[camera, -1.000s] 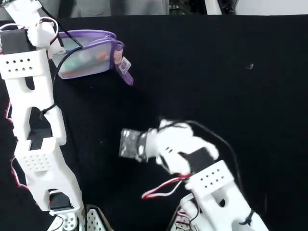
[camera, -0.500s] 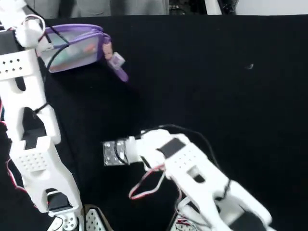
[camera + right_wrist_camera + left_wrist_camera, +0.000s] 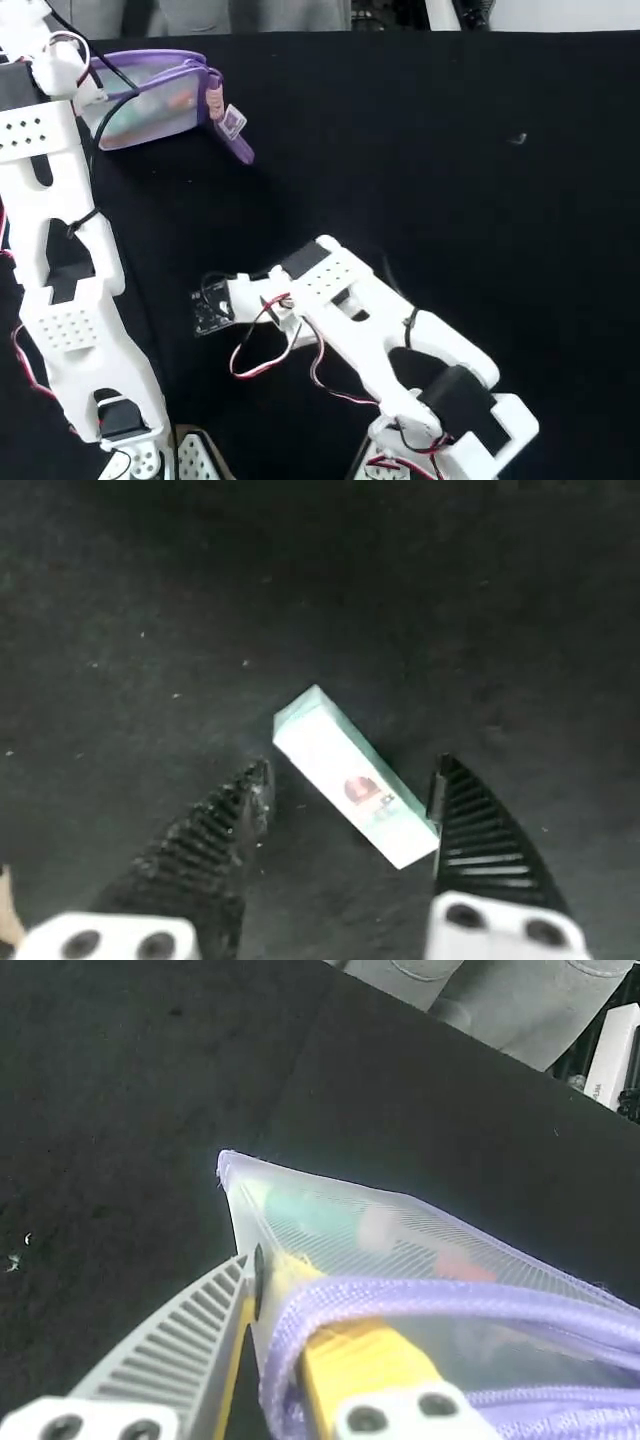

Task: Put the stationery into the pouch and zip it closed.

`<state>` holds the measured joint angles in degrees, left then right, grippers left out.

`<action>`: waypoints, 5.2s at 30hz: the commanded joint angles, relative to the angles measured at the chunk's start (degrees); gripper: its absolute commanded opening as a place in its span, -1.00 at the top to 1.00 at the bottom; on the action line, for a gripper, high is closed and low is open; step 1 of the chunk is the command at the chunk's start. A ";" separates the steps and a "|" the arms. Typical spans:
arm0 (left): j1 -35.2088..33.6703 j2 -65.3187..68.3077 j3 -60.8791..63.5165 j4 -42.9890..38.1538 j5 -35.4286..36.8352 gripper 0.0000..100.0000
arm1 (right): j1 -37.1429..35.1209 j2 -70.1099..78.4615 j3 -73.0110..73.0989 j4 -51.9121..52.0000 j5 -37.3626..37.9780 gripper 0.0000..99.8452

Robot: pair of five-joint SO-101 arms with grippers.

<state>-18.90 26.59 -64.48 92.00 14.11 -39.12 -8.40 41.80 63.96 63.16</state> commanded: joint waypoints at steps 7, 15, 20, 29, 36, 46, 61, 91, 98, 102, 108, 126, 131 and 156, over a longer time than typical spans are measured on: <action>-0.57 -0.88 -2.51 -1.85 -0.35 0.94 | -2.37 0.22 -0.92 0.70 0.26 0.66; -0.31 -0.88 -2.51 -1.76 -0.35 0.94 | -2.90 0.22 -0.48 0.70 -2.90 0.69; -0.48 -0.88 -2.51 -1.76 -0.35 0.94 | -2.73 -0.31 -0.57 2.20 -2.90 0.68; -0.31 -0.88 -2.51 -1.76 -0.35 0.94 | 0.79 -2.95 -11.21 5.27 4.57 0.68; -0.22 -0.88 -2.51 -1.76 -0.35 0.94 | 2.02 5.05 -4.09 -1.93 5.98 0.69; -0.22 -0.88 -2.51 -1.76 -0.35 0.94 | 1.67 5.14 -3.03 1.85 5.98 0.69; -0.13 -0.88 -2.51 -1.76 -0.35 0.94 | -1.41 4.62 0.22 -1.32 5.89 0.81; 23.25 -7.74 -1.45 8.79 -0.35 0.94 | 22.07 -64.75 8.84 -22.15 -25.14 0.98; 26.86 -9.49 2.24 8.79 -0.53 0.94 | 21.98 -68.09 15.60 -43.69 -38.86 0.98; 27.65 -9.32 2.24 8.79 -0.62 0.94 | 21.98 -68.09 19.74 -56.53 -46.51 0.98; 27.65 -9.23 2.24 8.79 -0.62 0.94 | 21.98 -67.91 28.18 -75.96 -54.95 0.98; 27.65 -9.23 3.74 8.62 -0.62 0.94 | 22.42 -23.96 21.58 -104.62 -67.96 0.98; 27.65 -9.23 3.82 8.62 -0.62 0.94 | 22.33 -17.71 20.62 -104.88 -68.22 0.98; 27.12 -8.97 4.09 8.00 -0.70 0.94 | 28.84 -33.19 12.18 -69.54 -61.01 0.50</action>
<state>8.09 21.05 -60.35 100.44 14.11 -14.07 -35.47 59.21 -18.33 1.36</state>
